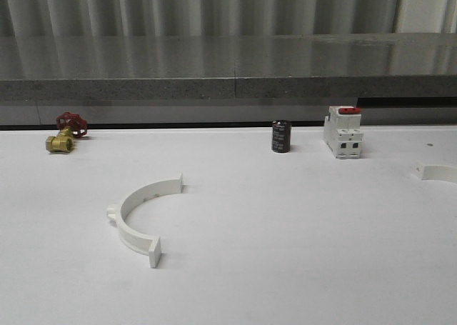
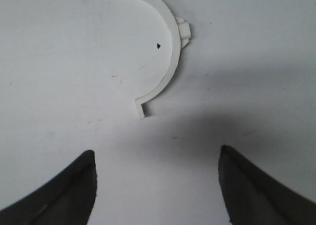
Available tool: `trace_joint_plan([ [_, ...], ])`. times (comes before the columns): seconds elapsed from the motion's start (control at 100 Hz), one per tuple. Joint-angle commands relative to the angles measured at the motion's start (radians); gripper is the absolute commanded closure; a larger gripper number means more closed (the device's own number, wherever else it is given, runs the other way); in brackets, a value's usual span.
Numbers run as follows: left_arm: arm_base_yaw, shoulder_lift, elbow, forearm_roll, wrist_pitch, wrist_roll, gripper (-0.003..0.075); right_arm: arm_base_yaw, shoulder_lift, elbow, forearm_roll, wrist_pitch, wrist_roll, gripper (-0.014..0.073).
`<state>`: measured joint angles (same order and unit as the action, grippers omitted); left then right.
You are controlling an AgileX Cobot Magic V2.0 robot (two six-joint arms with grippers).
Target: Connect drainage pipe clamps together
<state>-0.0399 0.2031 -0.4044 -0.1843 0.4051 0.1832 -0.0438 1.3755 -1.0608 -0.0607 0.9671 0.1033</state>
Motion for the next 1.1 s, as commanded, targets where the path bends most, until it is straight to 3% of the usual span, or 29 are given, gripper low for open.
trace_joint_plan([
  [0.0,0.001,0.011,-0.025,-0.017,-0.084,-0.002,0.0741,-0.035,0.036,-0.058,-0.007,-0.037,-0.001,0.0053],
  [0.27,0.001,0.011,-0.025,-0.017,-0.084,-0.002,0.0741,-0.100,0.256,-0.120,-0.005,-0.076,-0.012,0.0053],
  [0.55,0.001,0.011,-0.025,-0.017,-0.084,-0.002,0.0741,-0.098,0.417,-0.169,0.078,-0.210,-0.182,0.0053],
  [0.96,0.001,0.011,-0.025,-0.017,-0.084,-0.002,0.0741,-0.098,0.536,-0.263,0.081,-0.177,-0.195,0.0055],
  [1.03,0.001,0.011,-0.025,-0.017,-0.084,-0.002,0.0741,-0.098,0.537,-0.263,0.081,-0.176,-0.195,0.0095],
  [1.09,0.001,0.011,-0.025,-0.017,-0.084,-0.002,0.0741,-0.098,0.537,-0.263,0.081,-0.171,-0.195,0.0188],
])
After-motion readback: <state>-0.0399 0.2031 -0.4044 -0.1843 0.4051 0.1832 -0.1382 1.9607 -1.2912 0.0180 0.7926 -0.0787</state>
